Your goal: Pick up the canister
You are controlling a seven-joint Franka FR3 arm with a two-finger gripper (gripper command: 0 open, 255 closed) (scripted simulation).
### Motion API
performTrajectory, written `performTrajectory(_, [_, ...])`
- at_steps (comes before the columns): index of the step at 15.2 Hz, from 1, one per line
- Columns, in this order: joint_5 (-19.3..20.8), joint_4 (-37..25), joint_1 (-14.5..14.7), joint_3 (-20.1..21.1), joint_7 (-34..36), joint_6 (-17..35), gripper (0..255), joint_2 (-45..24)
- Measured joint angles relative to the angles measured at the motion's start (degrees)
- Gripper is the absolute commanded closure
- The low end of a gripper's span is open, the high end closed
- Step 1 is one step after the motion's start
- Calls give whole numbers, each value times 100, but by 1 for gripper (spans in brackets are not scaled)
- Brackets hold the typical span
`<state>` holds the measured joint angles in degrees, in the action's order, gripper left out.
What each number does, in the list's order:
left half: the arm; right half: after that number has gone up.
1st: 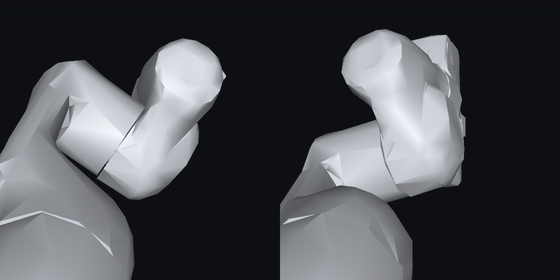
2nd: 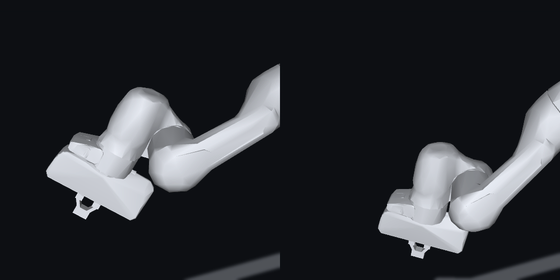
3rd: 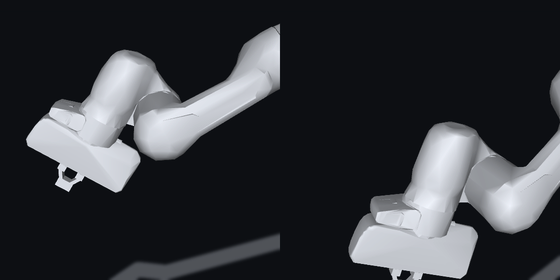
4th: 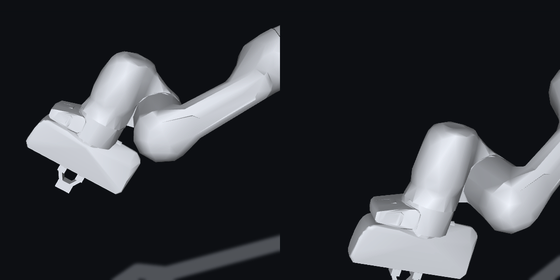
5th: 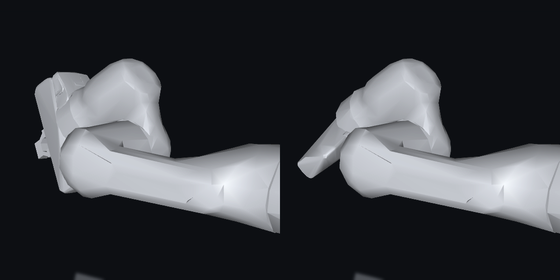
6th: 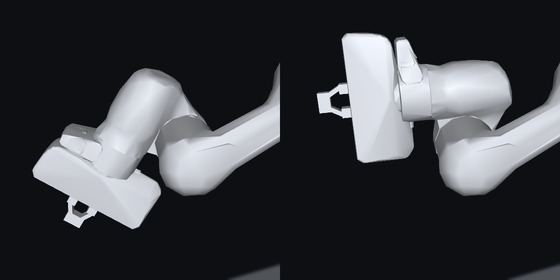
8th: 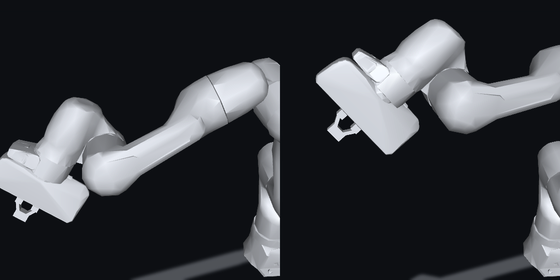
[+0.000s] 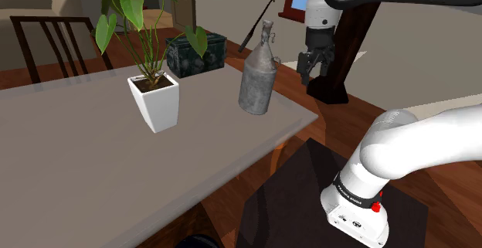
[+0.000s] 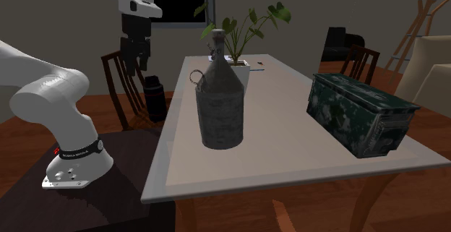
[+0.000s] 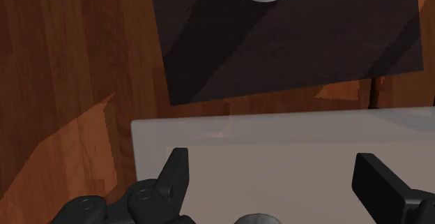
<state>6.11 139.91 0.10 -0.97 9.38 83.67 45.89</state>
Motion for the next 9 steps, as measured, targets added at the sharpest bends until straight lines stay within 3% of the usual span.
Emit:
performTrajectory(3, [59, -173, 24, -118, -212, 85, 0, -165])
performTrajectory(9, [143, -1228, 206, -596, -1199, 450, 0, -1163])
